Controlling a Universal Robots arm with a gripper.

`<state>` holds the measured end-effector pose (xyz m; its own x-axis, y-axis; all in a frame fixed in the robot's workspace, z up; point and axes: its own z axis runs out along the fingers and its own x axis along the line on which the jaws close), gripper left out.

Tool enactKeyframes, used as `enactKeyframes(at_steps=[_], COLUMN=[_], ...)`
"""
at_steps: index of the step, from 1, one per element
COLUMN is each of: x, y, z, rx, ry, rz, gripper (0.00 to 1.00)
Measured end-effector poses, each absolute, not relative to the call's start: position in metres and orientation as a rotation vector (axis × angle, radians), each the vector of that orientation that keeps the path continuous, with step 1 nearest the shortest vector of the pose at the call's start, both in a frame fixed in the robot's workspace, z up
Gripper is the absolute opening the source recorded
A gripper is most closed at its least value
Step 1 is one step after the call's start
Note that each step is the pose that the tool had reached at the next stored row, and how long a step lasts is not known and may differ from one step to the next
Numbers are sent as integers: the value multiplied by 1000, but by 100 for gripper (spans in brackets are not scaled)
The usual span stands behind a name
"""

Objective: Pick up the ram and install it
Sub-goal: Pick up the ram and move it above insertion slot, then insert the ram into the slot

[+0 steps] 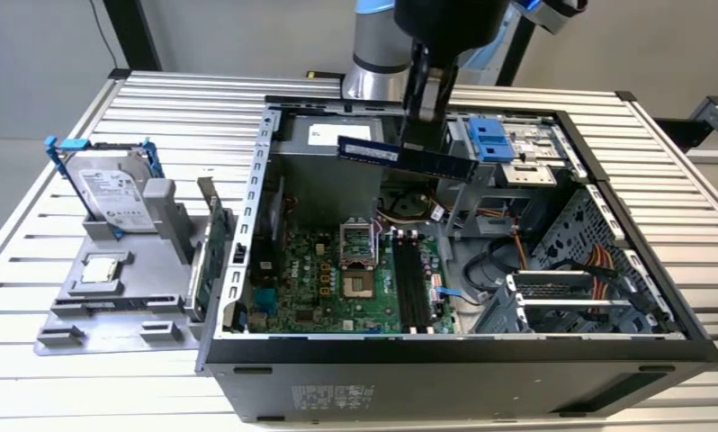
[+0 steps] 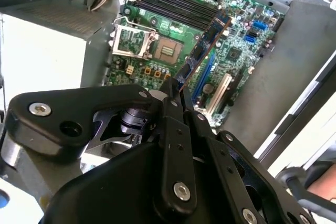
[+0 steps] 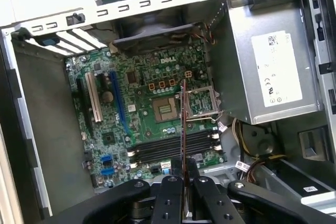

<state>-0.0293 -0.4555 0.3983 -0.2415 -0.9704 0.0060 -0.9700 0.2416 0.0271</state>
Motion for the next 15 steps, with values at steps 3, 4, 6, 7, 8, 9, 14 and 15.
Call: enactKeyframes(at_steps=[3,4,6,7,8,9,14,15], x=[-29,-28,-28,-27,-27,-27,-25,-25], y=[-455,-455,-455,-455,-455,-455,-455,-455], z=[398,398,398,398,398,398,398,398], rx=[1892,1882,1863,1854,1844,1835,1788,1779], ry=[-2482,-2489,-2503,-2510,-2517,-2524,-2558,-2565], rz=[-28,-28,-28,-28,-29,-29,-29,-29], gripper=[0,0,0,0,0,0,0,0])
